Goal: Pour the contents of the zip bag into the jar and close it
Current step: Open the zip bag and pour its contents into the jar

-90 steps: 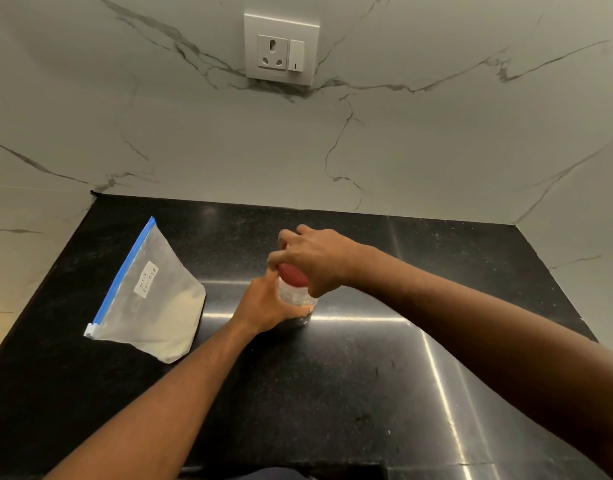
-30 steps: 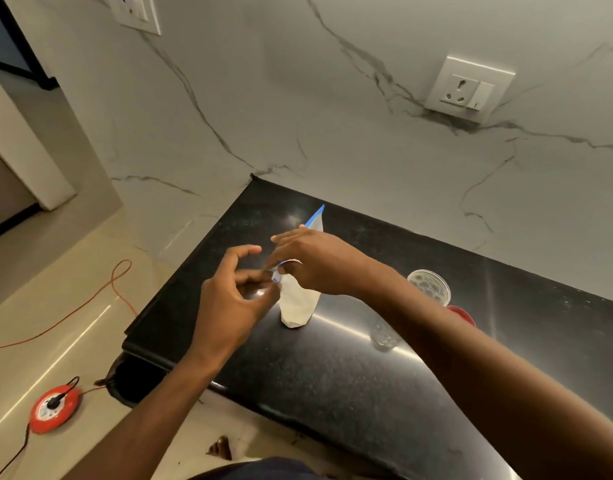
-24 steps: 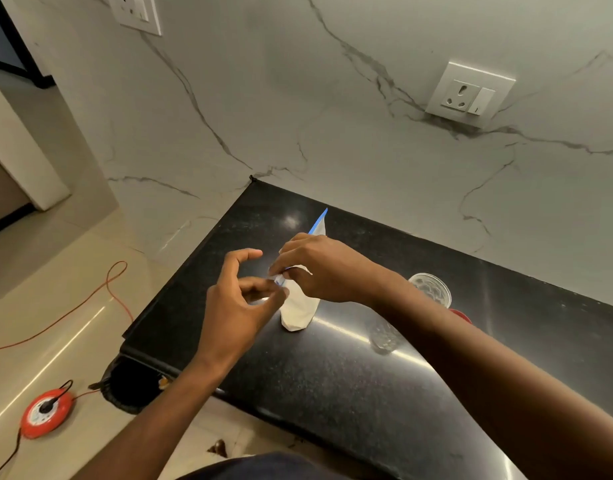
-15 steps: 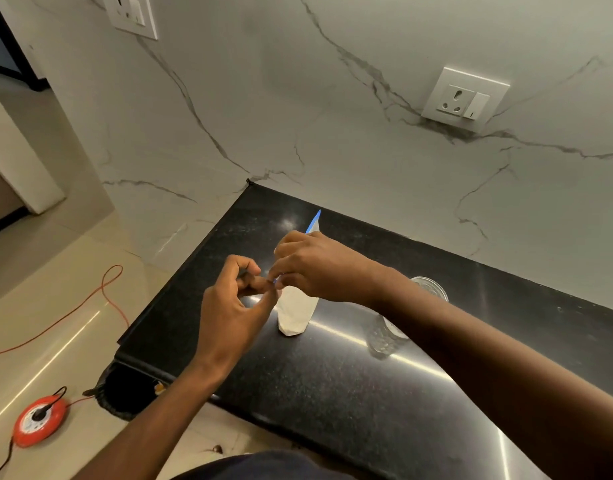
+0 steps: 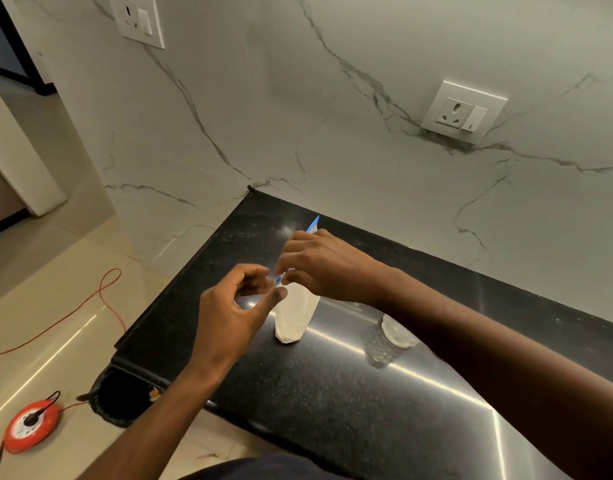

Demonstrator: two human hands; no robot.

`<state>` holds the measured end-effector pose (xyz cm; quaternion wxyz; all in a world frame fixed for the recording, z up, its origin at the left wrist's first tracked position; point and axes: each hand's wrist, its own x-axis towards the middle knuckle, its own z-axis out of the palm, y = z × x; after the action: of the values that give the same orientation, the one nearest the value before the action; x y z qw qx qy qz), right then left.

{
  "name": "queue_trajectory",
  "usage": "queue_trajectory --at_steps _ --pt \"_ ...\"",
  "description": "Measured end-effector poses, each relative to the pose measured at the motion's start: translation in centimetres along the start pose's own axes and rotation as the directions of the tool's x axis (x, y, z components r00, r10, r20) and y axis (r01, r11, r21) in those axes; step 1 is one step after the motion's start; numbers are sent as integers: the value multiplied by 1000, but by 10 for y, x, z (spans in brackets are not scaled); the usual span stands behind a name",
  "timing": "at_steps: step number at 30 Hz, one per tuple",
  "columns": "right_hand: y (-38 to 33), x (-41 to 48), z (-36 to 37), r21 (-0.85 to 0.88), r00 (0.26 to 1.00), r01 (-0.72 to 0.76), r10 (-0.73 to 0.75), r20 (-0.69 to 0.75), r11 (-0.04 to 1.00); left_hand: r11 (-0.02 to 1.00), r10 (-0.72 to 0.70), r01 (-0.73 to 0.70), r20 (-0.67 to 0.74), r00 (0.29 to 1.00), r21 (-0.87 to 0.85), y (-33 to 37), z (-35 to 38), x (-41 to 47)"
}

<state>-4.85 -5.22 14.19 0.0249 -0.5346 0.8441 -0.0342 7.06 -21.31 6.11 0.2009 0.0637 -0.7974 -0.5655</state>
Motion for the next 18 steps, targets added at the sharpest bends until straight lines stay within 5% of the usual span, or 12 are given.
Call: queue_trajectory --at_steps 5,18 --pt "1 -1 7 54 999 -37 39 -35 998 999 -26 26 -15 1000 32 -1 2 1" --pt "29 0 12 -192 997 9 -23 -73 981 989 71 -55 -119 990 135 -5 4 4"
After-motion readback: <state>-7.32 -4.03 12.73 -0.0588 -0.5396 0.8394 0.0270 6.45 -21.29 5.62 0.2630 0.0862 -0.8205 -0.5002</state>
